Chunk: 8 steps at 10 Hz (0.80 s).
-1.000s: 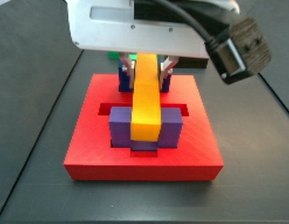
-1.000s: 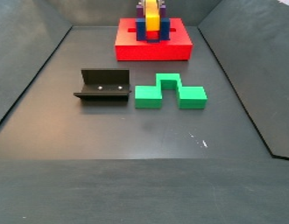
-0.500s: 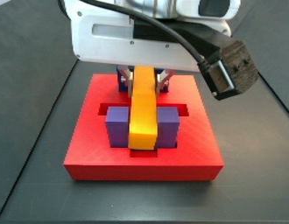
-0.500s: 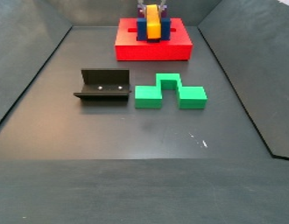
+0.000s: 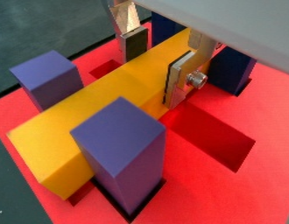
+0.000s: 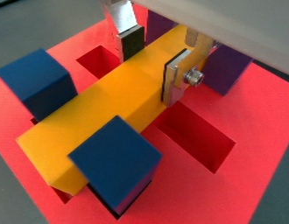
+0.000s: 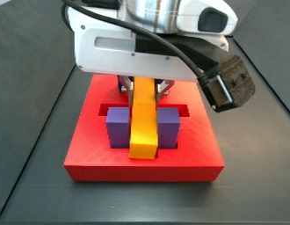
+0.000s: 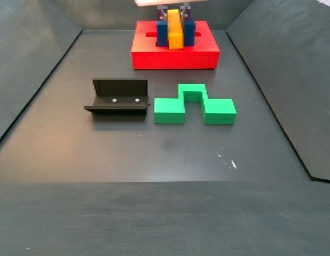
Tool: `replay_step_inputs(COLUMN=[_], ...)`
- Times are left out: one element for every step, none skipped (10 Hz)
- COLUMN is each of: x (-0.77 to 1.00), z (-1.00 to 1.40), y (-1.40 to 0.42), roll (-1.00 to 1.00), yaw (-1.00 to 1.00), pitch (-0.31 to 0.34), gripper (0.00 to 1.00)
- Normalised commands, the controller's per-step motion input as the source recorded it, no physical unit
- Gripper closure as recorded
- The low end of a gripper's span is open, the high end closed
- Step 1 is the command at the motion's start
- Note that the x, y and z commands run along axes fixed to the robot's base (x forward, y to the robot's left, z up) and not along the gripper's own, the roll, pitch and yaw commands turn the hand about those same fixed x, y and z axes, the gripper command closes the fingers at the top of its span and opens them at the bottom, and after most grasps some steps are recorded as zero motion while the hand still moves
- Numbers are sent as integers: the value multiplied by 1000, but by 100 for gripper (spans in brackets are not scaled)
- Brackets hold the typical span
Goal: Pick up the yellow object. Move up. Move to above the board. Insert the yellow object.
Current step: Insert the yellow object.
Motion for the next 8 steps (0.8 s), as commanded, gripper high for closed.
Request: replay_step_inputs(x=[143,143,111,91,0,-131,-17,0], z=[-100,-17,0,0,-151,-294,-100,0], y=[129,203,260,191,0,-34,-14,0], roll=[61,40,39,33,83,133,140,0], yaw=[0,0,0,0,0,0,0,0], pitch=[0,13,34,47,0,0,0,0], gripper=[100,100,100,100,100,100,100,100])
